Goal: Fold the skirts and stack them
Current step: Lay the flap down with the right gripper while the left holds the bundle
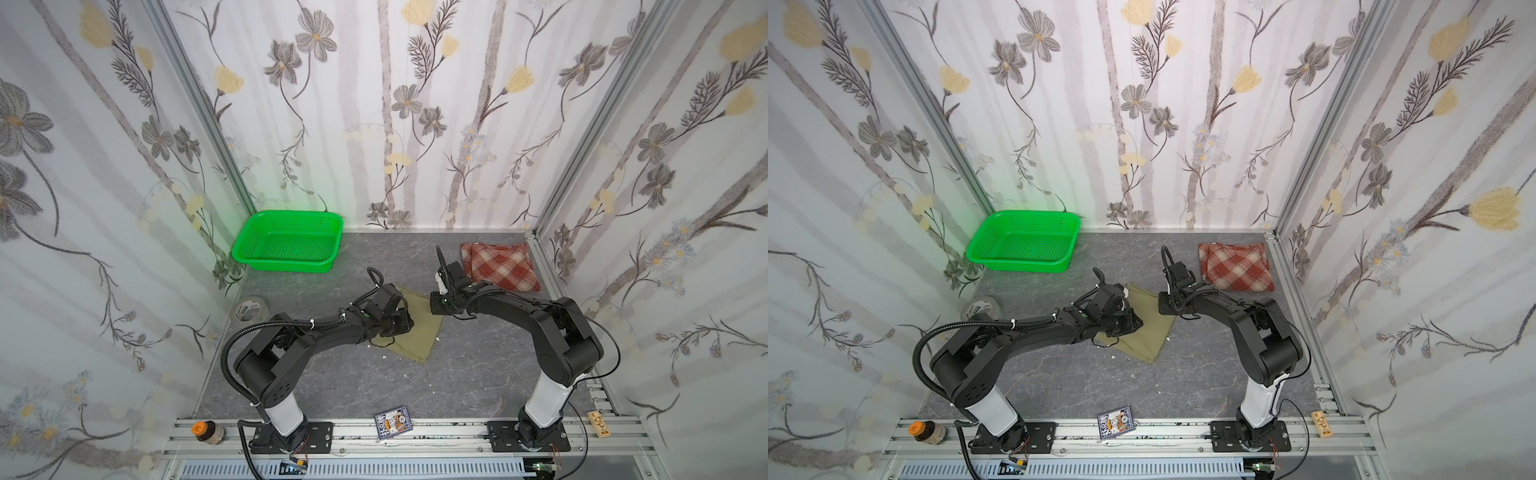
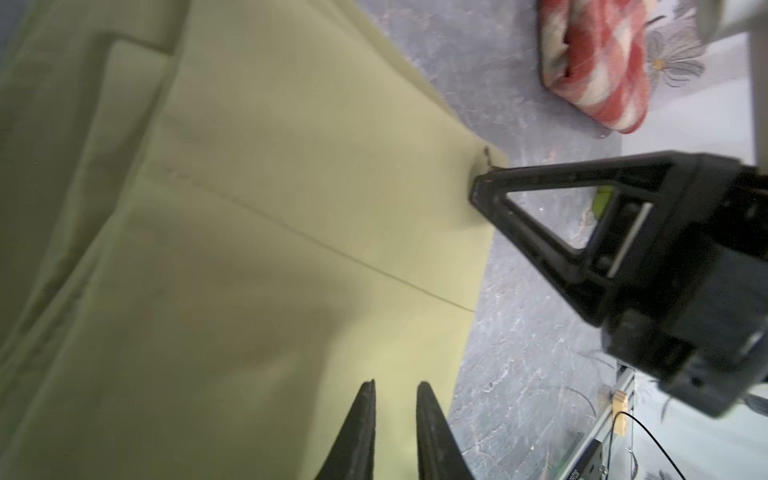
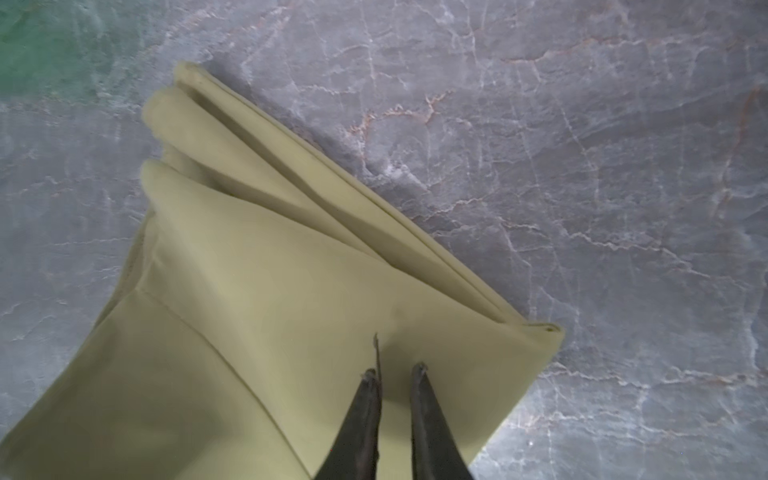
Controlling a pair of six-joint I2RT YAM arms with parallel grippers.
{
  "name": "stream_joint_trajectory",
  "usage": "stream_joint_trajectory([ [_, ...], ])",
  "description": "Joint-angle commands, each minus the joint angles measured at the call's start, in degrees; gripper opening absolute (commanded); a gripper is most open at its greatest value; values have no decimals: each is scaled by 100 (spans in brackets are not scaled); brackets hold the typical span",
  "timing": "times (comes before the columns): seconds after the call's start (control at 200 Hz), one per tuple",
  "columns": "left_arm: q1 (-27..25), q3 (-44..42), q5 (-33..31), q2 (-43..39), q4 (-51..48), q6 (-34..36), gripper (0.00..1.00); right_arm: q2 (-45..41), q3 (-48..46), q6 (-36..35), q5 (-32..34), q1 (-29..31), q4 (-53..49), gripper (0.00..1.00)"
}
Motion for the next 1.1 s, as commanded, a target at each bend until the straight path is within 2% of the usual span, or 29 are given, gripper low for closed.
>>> stream_joint_trajectory([
  [0.0,-2,-126,-66,-11,35,-243,21,109,-64,-106,134,-49,167,17],
  [0.265,90,-150,196,302,-110,-60,21,178,-401,75,130,-215,366,15],
  [0.45,231,174,23,416,-617,422,21,-66,-958,375,166,-276,499,13],
  [0.739,430,703,-289,819,-1072,969,19,-811,-1912,1211,-174,-259,831,13],
  [0.889,513,912,-382,1010,-1081,1126,19,-1327,-2325,1593,-215,-4,772,13],
  [1.094,557,1042,-577,872,-1090,1240,18,-1998,-2339,1821,-186,290,536,16],
])
